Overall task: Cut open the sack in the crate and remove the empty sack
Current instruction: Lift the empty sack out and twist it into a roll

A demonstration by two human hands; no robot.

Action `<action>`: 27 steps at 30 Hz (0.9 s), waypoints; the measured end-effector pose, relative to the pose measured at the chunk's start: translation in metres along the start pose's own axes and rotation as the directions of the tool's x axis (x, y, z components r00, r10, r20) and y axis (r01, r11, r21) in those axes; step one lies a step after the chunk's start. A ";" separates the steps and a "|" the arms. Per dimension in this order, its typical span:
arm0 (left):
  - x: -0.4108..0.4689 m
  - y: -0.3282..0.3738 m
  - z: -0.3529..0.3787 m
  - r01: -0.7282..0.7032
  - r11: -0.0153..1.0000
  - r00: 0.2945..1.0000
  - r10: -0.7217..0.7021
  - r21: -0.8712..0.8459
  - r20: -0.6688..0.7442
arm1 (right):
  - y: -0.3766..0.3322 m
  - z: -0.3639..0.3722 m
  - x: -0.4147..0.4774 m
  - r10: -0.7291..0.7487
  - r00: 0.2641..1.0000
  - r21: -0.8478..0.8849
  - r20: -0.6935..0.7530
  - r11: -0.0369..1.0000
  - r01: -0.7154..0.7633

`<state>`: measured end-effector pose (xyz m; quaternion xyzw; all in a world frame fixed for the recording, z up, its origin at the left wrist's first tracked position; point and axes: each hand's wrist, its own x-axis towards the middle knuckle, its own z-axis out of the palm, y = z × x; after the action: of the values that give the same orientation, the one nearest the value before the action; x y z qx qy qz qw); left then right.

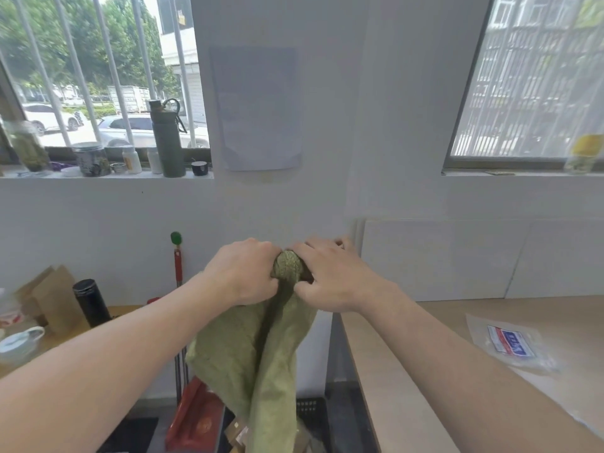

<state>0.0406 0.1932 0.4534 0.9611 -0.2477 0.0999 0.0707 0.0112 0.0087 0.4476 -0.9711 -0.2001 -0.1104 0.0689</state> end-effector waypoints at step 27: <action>-0.013 0.003 0.019 0.049 0.954 0.986 0.001 0.296 -0.167 | -0.013 0.008 0.014 0.349 0.937 -0.016 -0.026 0.937 -0.350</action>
<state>0.0311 0.1932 0.4319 0.9520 -0.2114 0.2148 -0.0538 0.0201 0.0274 0.4443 -0.9905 -0.0226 -0.1095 0.0800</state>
